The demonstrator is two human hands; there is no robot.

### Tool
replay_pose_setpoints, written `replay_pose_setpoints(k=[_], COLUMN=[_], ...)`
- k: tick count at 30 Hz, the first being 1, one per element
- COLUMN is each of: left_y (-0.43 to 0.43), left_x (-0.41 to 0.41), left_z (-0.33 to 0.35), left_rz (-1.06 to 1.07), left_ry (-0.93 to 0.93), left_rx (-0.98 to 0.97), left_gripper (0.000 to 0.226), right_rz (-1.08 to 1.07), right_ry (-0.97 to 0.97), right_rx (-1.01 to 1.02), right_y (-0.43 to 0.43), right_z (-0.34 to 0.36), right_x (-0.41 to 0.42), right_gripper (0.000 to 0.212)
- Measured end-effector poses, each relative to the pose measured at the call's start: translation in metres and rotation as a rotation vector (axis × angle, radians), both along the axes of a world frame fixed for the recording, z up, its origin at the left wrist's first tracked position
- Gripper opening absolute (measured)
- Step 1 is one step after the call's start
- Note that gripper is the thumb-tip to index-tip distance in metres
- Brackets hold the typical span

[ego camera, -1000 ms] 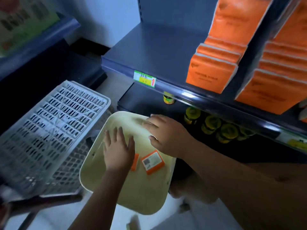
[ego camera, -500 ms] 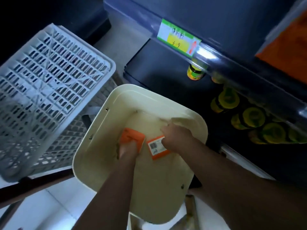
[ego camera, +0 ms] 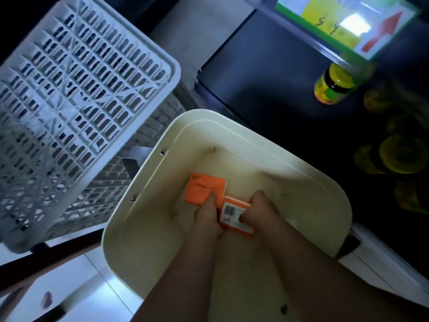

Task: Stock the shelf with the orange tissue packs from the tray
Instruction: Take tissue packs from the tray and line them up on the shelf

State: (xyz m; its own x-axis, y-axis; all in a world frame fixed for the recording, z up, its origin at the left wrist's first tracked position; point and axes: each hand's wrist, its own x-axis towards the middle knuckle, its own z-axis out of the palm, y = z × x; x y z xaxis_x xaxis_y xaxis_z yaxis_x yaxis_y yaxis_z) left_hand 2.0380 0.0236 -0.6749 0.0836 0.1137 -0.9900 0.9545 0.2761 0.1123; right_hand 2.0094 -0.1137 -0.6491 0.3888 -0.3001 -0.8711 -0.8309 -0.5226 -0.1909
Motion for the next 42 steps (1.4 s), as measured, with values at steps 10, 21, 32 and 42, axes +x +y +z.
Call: replay_pose_setpoints(k=[10, 21, 32, 42], left_y=[-0.02, -0.017, -0.029, -0.098], left_x=[0.018, -0.028, -0.036, -0.055], left_z=[0.094, 0.223, 0.308, 0.386], left_rz=[0.189, 0.092, -0.001, -0.288], left_ry=[-0.214, -0.632, -1.051, -1.22], left_rx=[-0.153, -0.424, -0.545, -0.613], left_gripper=[0.036, 0.034, 0.025, 0.024], right_rz=[0.009, 0.23, -0.466, -0.743], right_ry=[-0.586, -1.06, -1.237, -1.511], right_rx=[-0.43, -0.438, 0.405, 0.031], right_y=[-0.014, -0.04, -0.037, -0.077], right_z=[0.056, 0.19, 0.319, 0.403], right_x=[-0.019, -0.037, -0.023, -0.073], right_gripper=[0.022, 0.054, 0.024, 0.054])
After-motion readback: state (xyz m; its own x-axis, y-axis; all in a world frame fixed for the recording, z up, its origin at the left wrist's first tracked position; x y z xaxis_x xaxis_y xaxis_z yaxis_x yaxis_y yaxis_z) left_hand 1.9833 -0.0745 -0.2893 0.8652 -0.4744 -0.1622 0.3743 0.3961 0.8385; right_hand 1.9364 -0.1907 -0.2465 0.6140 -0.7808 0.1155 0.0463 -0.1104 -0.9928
